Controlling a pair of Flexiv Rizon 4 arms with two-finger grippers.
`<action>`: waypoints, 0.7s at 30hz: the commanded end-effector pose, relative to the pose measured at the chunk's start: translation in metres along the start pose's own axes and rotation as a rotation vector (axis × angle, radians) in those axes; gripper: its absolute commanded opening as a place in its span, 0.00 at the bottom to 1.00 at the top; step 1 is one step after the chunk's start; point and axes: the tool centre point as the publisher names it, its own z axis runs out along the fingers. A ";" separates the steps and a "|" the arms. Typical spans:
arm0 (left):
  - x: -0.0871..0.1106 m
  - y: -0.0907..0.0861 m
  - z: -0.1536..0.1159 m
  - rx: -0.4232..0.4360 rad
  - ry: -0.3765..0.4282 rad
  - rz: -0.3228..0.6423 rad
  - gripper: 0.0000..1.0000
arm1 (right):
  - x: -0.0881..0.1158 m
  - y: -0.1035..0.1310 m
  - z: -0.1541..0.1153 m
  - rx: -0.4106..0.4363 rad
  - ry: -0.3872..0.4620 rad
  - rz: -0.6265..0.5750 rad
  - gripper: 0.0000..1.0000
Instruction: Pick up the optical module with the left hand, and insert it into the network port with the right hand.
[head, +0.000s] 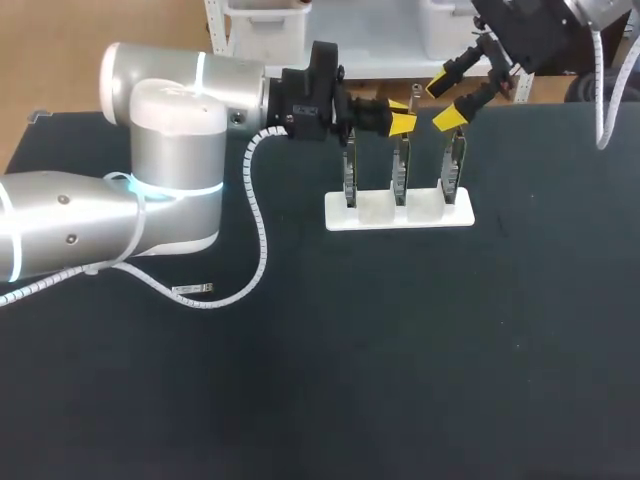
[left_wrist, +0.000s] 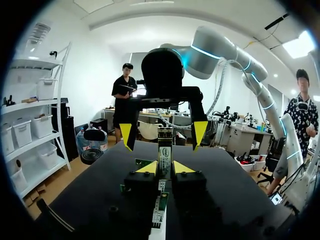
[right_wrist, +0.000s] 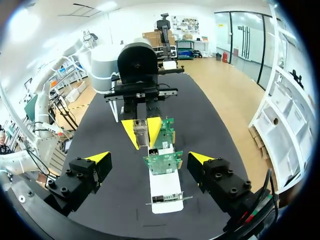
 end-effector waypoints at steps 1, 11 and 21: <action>0.000 0.002 0.001 0.002 0.000 0.001 0.00 | -0.003 0.003 0.001 0.003 0.009 -0.011 1.00; 0.000 0.002 0.001 0.002 0.000 0.001 0.00 | -0.011 -0.007 -0.001 0.001 0.015 -0.047 1.00; 0.000 0.002 0.001 0.002 0.000 0.001 0.00 | -0.023 -0.005 0.008 -0.033 0.004 -0.081 1.00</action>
